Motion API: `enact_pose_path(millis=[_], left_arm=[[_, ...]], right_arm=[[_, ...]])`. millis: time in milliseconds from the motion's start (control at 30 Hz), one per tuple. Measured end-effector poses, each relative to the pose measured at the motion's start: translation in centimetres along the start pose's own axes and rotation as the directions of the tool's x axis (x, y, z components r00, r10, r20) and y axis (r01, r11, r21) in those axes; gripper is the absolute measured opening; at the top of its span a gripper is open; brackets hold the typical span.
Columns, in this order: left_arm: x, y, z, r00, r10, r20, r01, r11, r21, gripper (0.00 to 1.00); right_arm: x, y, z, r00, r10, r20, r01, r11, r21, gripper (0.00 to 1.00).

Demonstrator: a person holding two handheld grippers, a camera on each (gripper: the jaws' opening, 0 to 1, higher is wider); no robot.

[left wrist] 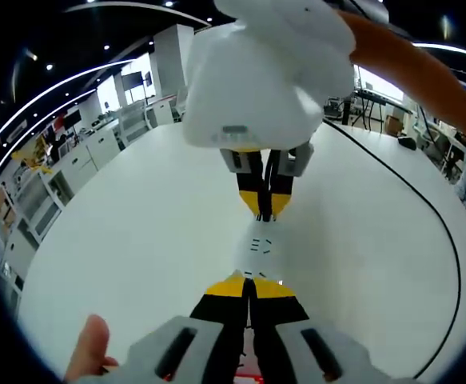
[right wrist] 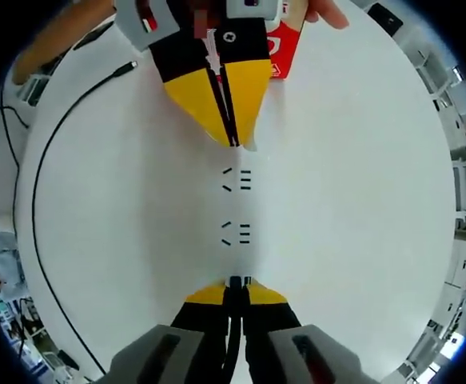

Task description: Locate the USB plug end of the data cable currently connected to the USB port on the desk. Grip the plug, withdraw it from the port, and place it onto the desktop.

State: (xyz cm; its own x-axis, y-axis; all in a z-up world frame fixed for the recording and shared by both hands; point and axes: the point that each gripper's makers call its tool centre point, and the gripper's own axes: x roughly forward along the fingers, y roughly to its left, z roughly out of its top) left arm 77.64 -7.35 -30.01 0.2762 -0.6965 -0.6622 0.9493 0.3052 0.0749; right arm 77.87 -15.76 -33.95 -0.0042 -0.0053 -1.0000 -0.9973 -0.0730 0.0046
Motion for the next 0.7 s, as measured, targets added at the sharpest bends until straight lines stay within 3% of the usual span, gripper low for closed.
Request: enact_pose_path(millis=[700], left_arm=[[-0.09,-0.05,-0.51,1.0,-0.001,0.0,0.001,1.0,0.0,0.02]], right_arm=[[0.09,-0.1,0.5,1.0,0.011,0.011,-0.01,0.999,-0.047,0.08]])
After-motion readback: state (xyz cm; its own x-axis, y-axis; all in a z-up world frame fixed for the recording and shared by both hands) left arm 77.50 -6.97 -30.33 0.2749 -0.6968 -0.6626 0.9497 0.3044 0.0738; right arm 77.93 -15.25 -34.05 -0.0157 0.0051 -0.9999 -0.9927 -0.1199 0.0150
